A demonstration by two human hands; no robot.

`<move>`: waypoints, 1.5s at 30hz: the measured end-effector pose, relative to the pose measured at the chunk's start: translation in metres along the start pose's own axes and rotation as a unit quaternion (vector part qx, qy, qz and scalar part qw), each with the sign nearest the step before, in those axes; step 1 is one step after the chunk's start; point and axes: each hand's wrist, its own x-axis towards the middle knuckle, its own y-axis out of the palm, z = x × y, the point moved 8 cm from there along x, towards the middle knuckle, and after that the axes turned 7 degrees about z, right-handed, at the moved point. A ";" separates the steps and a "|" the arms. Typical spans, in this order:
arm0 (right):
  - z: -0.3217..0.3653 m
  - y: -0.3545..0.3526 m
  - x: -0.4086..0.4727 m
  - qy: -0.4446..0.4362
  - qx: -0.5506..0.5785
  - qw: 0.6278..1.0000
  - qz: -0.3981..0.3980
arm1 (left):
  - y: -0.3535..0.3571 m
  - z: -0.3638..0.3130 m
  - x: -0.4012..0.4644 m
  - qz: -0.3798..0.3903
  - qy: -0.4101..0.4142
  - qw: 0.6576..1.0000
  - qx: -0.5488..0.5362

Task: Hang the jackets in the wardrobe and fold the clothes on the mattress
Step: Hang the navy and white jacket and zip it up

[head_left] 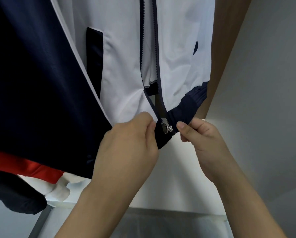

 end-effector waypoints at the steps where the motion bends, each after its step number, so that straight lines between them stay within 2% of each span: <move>1: 0.000 0.003 0.000 0.000 0.010 1.000 0.004 | -0.002 -0.002 0.000 -0.004 0.002 1.000 0.012; 8: -0.002 0.011 -0.003 0.006 0.017 1.000 0.025 | 0.024 0.004 0.001 0.074 0.003 0.997 0.035; 17: -0.006 0.005 -0.002 0.011 0.003 1.000 0.018 | 0.033 0.012 0.003 0.068 -0.019 0.997 0.039; 20: -0.007 0.005 -0.002 0.013 0.003 1.000 0.022 | 0.032 0.009 0.003 0.061 -0.007 0.998 0.031; 25: -0.004 0.014 -0.003 0.000 0.008 0.997 0.075 | 0.028 0.008 0.005 0.069 0.020 0.997 0.006; 32: -0.006 0.017 -0.001 -0.005 -0.028 0.998 0.049 | 0.029 0.006 0.006 0.090 0.044 0.995 -0.017; 35: -0.005 0.015 0.000 -0.030 -0.037 0.998 0.042 | 0.027 0.005 0.006 0.070 0.043 0.997 -0.015; 40: -0.003 0.015 0.002 -0.070 -0.105 0.992 0.026 | 0.014 0.009 0.008 -0.027 0.006 0.999 0.016; 43: -0.006 0.011 0.004 -0.059 -0.100 0.993 0.017 | 0.011 0.009 0.007 -0.055 -0.007 0.998 0.029; 45: -0.010 0.009 0.003 -0.027 -0.065 0.997 0.016 | 0.013 0.004 0.007 -0.044 0.015 0.999 0.026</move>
